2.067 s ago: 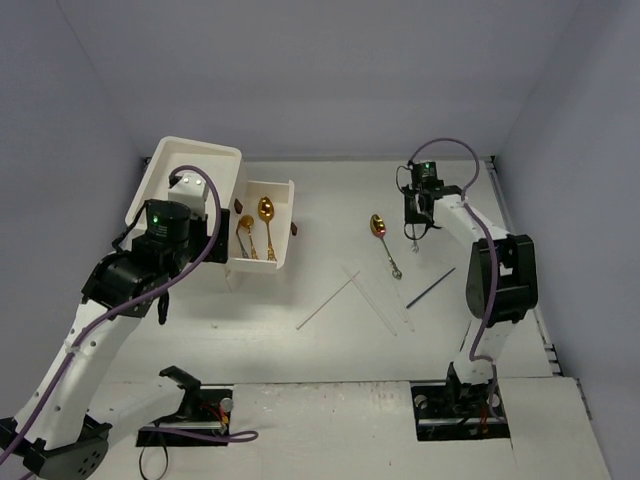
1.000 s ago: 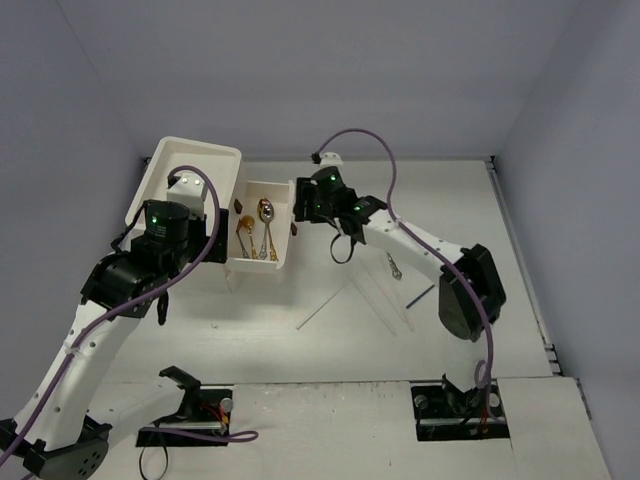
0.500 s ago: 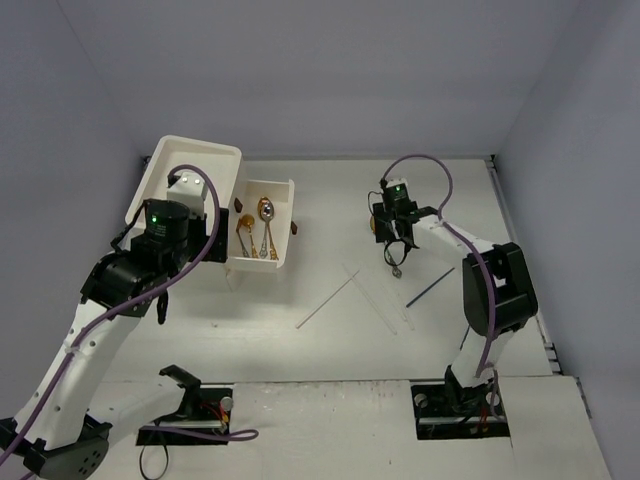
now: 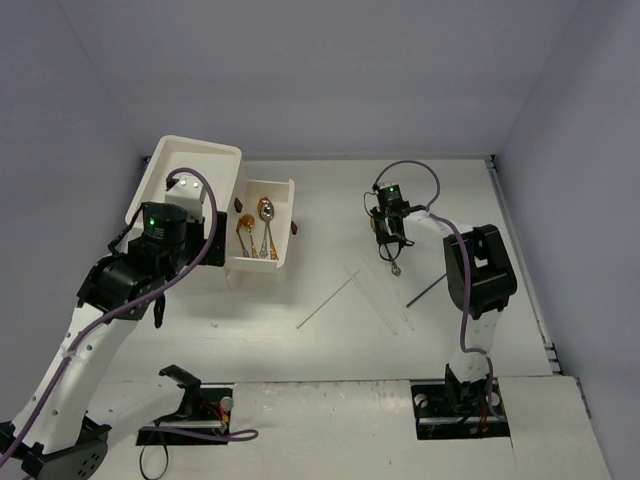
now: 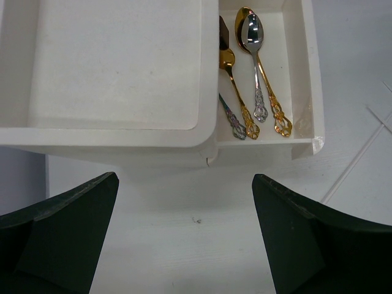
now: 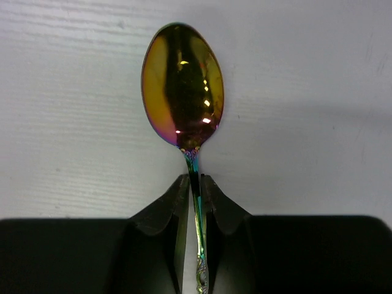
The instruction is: Sort the eating utensils into containers
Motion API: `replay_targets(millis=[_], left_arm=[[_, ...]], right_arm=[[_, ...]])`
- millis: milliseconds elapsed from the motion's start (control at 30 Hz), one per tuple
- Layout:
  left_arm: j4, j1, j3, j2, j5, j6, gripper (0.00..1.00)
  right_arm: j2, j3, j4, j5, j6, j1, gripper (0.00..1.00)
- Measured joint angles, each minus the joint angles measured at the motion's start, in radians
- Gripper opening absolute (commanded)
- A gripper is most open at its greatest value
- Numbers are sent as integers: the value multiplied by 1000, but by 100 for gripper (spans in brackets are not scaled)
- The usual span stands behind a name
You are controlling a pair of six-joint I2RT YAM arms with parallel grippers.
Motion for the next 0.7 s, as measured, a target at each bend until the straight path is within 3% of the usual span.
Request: replay_targets(millis=[433,600,700], left_arm=[[-23,0,0,-16,-17,0,89],[-25,0,10,-7,-30,0,89],[-27,0,27,8,-42,0,89]], right_arm=[[42,124,-55,65,-64,-35,0],[-91,189,-85,65,25,2,0],[-180,263,-81,57,165,75,0]])
